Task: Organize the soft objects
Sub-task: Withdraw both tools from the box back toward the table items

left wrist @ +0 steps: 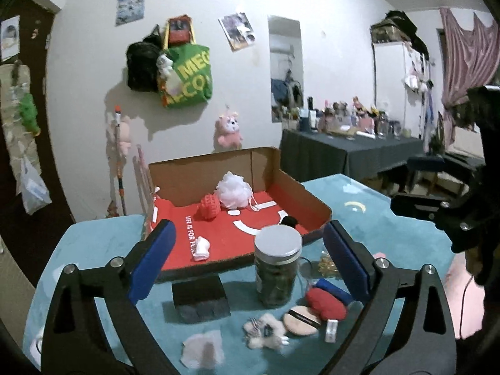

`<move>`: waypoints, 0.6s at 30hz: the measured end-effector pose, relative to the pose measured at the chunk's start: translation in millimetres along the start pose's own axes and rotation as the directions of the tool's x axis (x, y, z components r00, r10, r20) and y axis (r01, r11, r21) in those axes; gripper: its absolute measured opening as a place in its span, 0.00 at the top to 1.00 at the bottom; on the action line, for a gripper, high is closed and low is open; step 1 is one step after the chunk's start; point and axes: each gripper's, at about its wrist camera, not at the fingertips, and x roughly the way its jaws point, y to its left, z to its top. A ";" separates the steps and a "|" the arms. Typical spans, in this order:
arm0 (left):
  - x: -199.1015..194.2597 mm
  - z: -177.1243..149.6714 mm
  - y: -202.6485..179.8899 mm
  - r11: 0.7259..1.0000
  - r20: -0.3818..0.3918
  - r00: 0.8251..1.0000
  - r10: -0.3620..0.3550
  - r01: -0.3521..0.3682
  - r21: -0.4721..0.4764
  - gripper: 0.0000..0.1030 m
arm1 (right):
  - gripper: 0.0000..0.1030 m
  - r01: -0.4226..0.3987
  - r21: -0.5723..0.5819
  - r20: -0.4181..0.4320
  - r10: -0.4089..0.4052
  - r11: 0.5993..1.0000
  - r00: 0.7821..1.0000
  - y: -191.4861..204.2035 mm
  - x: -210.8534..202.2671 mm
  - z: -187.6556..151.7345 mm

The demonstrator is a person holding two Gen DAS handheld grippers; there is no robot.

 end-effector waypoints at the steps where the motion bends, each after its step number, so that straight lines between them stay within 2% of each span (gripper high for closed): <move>1: -6.6 -5.0 -3.7 1.000 0.013 1.000 0.012 -0.011 -0.008 0.05 | 0.00 0.012 0.017 0.015 -0.012 1.000 1.000 2.4 -6.5 -6.5; 5: -23.4 -24.0 -16.2 0.999 0.042 0.998 0.036 -0.035 -0.033 0.05 | 0.00 0.087 0.048 0.068 -0.091 0.995 0.994 12.7 -23.2 -31.8; 11: -35.7 -53.5 -25.8 0.994 0.047 0.996 0.074 -0.070 -0.079 0.05 | 0.00 0.118 0.094 0.087 -0.126 0.989 0.988 25.1 -30.3 -68.2; 18: -37.1 -90.5 -30.2 0.987 0.017 0.993 0.120 -0.118 -0.108 0.05 | 0.00 0.150 0.149 0.078 -0.163 0.977 0.984 31.4 -24.2 -107.1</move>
